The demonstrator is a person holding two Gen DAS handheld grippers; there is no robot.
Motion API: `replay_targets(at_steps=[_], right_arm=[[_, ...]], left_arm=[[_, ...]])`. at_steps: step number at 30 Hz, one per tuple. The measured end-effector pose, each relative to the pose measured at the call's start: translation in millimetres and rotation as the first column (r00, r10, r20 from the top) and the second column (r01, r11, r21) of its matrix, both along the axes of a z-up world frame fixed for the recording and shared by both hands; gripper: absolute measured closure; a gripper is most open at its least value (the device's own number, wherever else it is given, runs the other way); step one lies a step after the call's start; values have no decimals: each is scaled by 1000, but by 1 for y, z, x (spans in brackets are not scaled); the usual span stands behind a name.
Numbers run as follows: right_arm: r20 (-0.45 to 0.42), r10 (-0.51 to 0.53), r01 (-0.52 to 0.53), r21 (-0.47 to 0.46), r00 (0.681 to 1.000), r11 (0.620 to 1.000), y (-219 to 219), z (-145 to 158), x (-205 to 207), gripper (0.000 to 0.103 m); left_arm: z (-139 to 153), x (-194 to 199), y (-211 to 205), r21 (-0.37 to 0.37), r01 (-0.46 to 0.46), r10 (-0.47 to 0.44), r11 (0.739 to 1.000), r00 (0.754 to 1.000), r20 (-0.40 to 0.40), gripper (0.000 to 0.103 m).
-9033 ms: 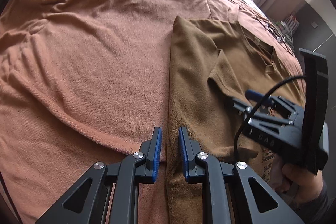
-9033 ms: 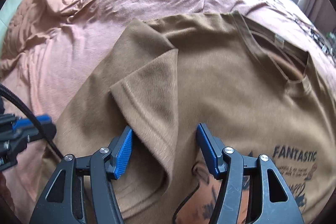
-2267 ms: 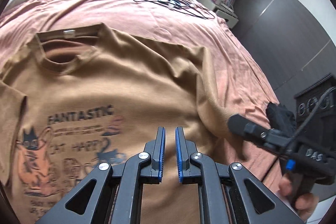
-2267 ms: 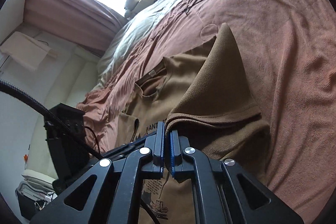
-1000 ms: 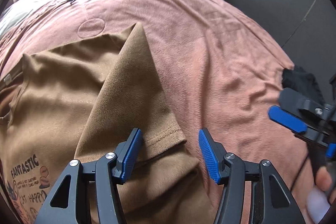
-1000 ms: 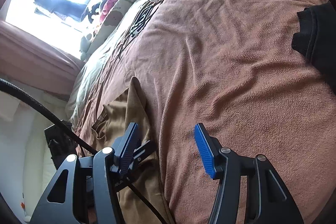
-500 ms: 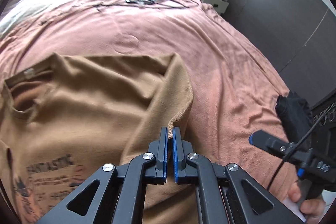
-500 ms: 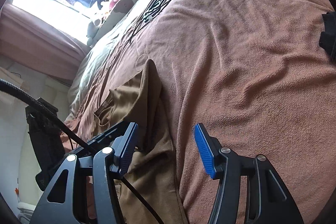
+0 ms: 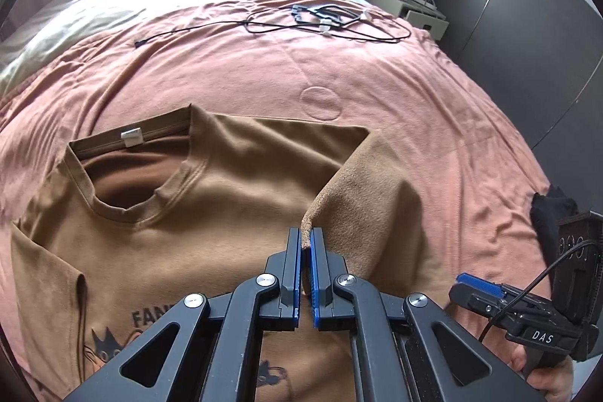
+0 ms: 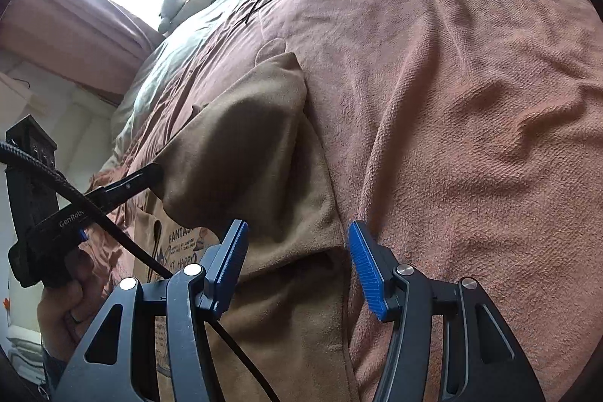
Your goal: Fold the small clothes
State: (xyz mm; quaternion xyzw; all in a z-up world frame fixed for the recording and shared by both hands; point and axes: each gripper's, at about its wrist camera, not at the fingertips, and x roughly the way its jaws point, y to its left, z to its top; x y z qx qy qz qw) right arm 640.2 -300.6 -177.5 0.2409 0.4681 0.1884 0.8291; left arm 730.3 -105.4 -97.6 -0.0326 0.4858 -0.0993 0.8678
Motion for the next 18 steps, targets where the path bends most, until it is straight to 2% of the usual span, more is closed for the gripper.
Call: replay_targets(at_steps=[4,12,18], right_arm=[[-26,19,-20,-47,999,999,5,-5,2,49],[-24,63,-66,-134,998,989,12,1,-7,49],[-30,68,-71,-101,997,992,6,1,-5,50]], left_arm=[[-6,11,8,45,-7,7,999,1000,5,99],[-27,37,26,86,-63,65,994,998,-24,99],[-52,52,34,107,-110,118,988,991,-64,99]])
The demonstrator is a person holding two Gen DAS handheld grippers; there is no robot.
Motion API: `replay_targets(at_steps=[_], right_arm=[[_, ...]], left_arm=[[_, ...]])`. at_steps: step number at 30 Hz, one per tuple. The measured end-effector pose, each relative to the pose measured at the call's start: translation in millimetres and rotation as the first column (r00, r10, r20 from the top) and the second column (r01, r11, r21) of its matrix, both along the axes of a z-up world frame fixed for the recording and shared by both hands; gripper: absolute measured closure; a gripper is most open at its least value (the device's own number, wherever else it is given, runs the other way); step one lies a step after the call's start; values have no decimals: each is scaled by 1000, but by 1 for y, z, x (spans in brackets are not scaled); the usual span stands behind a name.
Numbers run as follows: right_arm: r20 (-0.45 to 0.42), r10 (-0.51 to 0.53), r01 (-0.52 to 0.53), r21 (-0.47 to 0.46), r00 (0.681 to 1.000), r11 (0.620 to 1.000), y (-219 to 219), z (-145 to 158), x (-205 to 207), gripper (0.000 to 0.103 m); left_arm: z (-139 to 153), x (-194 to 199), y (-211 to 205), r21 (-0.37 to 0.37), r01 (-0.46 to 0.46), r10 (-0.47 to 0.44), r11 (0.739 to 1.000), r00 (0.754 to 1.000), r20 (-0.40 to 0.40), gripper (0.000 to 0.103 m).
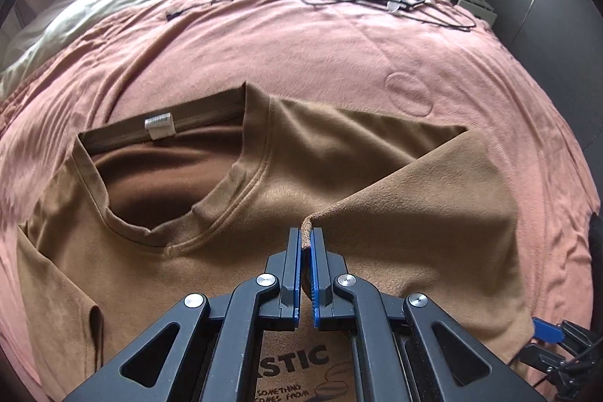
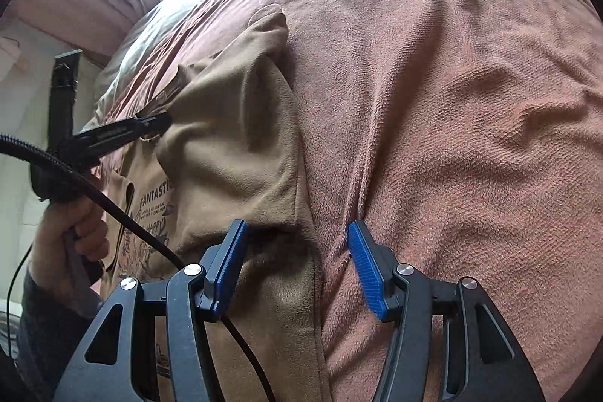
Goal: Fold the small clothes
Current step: 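Release and regrasp the folded edge with the left tool to smooth it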
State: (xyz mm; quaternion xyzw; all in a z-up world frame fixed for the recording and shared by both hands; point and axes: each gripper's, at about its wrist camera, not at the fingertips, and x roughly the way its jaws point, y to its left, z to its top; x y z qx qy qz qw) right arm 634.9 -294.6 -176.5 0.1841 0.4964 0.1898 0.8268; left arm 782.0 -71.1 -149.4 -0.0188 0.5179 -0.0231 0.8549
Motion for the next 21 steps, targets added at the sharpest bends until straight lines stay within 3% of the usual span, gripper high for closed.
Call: replay_targets(at_steps=[4,9,12,14,21], right_arm=[[0,-12,12,19,1000,1000,-8,1,-1,49],[-1,-19,19,9,1000,1000,-12,1,-3,50],[0,-25,25,13,1000,1000,-13,3,-5,50],[-1,-27,27,17,1000,999,-15,4,-6,49],[5,-36,36,30,999,999,-17,6,-9,50]], left_arm=[[-15,0,1,7,1,-1,1000,999,-38,98],[-14,-5,10,-2,-25,25,1000,999,-42,95],[-9,-10,11,15,-53,54,998,997,-46,77],[-3,-20,14,-17,-58,57,998,998,-36,63],[-1,-56,1,-154,-33,23,987,998,-66,61]])
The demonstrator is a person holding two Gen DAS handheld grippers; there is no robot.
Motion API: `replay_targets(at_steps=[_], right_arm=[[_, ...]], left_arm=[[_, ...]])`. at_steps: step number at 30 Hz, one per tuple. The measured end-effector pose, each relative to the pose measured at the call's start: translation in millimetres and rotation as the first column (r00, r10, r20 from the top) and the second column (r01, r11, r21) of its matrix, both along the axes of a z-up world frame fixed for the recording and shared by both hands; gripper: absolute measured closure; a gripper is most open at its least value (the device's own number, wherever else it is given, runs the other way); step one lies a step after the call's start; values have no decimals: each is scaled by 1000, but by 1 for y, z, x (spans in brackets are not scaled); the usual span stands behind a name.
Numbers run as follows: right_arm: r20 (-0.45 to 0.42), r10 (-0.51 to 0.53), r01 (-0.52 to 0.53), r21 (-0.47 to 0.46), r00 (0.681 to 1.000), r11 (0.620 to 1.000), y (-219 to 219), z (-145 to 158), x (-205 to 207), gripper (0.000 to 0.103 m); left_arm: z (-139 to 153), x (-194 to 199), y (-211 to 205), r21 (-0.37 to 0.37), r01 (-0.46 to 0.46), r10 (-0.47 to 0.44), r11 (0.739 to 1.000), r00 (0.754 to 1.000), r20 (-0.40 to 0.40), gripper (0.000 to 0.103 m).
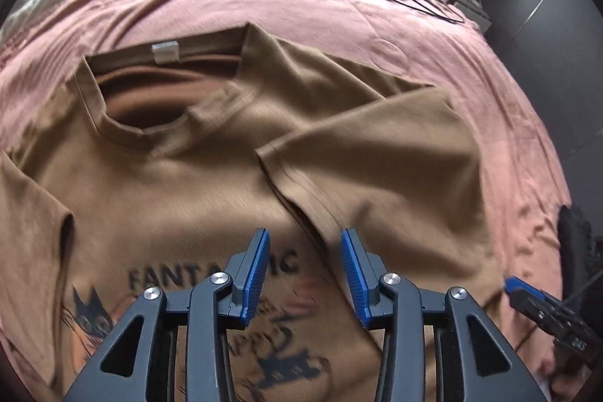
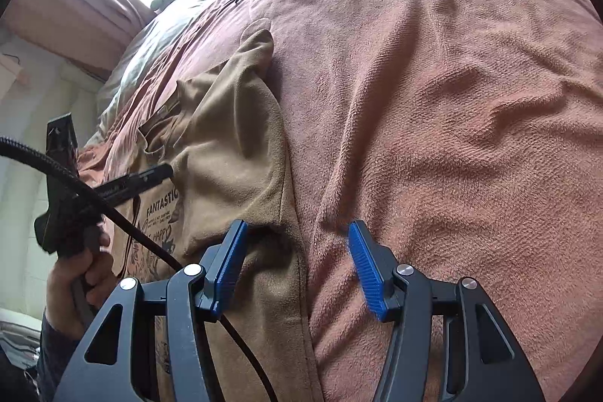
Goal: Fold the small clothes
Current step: 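Release and regrasp the folded edge with the left tool to smooth it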
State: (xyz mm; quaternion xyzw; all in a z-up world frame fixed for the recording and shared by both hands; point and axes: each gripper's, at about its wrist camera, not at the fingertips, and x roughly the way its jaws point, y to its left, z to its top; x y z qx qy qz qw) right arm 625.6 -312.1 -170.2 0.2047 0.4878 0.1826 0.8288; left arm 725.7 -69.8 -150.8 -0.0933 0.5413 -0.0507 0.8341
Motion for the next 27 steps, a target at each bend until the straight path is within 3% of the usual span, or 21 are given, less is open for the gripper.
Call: replay_targets(at_steps=[8,11,12,14,15,18,27], right_arm=[[18,-19,19,35,1000,999,-9,5,-5,49],[31,-34,33,42,999,999,-9,7,-5,49],[36,-37,36,43,999,998,-9,8,-6,49],[45,-39,37,38,998,999,-7,10,-6,49],[48,-37,35,39,998,999,-7,11,-6,49],[47,-27,25,38,999,999,-5,10,-8,49],[9,30,-30,-13,1000,999,5,4,-9,49]], left_arm=[[-18,-26,-27,-123,42,-55,991,993,-103,61],[-19,-33,-36,-125,46,-60,991,993,-105,62],[-20,-34,-39,-121,40,-53,992,993,-107,64],[-23,-37,-44,-129,38,-53,991,992,-116,92],[-24,-37,-47,-136,46,-63,990,990,-123,95],[-18,-39,-50,-122,54,-68,991,991,-113,98],[-3,-55,-41,-193,63,-86,979,990,-115,99]])
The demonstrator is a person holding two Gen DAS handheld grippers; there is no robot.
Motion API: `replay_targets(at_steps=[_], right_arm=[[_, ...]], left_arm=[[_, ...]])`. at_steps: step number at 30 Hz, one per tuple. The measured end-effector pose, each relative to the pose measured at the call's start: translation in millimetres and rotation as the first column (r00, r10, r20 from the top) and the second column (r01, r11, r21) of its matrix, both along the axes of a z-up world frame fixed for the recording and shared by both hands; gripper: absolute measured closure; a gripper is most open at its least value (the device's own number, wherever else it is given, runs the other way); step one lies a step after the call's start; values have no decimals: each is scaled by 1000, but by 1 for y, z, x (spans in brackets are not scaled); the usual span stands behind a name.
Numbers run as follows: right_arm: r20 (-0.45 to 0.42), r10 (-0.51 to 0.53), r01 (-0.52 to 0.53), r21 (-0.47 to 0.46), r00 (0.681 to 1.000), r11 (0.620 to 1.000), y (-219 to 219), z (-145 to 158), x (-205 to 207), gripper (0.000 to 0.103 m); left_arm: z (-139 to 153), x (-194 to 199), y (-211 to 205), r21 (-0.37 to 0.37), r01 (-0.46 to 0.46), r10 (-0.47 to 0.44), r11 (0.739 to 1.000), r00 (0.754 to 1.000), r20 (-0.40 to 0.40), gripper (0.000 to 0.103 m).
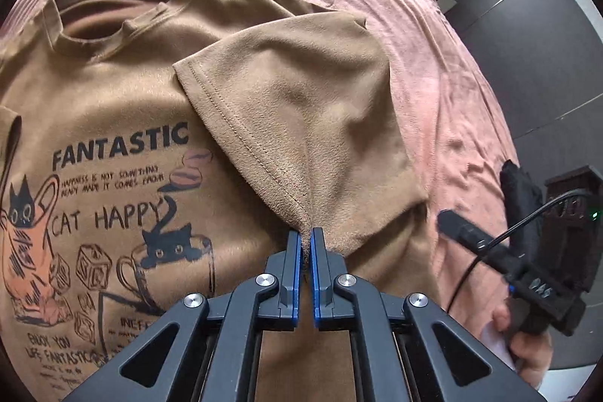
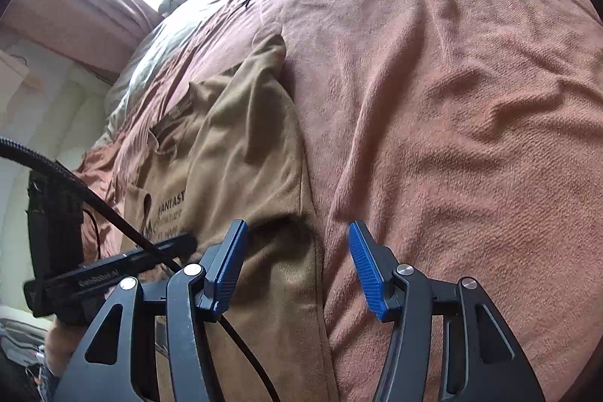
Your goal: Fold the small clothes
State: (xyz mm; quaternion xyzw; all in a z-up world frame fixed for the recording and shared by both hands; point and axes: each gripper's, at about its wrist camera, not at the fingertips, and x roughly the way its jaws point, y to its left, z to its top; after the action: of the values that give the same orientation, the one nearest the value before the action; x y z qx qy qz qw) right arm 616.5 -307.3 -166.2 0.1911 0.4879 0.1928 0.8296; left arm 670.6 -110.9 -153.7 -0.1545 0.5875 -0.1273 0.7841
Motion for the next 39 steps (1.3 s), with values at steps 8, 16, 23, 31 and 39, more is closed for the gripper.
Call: replay_targets(at_steps=[8,16,23,31,39], right_arm=[[22,-22,22,26,999,999,3,6,3,49],[26,-54,52,65,998,997,7,-7,18,65],[-19,-41,42,92,999,995,8,-19,20,84],[-33,-56,61,158,998,986,-10,-18,23,86],[-24,-45,47,126,999,991,9,-30,31,86]], left_arm=[[-7,-6,-14,93,63,-61,994,998,-23,98],[27,9,0,190,45,-61,981,995,80,75],[48,51,-33,216,106,-148,970,972,184,75],[38,91,-81,281,202,-264,938,942,205,75],[6,137,-90,315,174,-243,933,950,194,76]])
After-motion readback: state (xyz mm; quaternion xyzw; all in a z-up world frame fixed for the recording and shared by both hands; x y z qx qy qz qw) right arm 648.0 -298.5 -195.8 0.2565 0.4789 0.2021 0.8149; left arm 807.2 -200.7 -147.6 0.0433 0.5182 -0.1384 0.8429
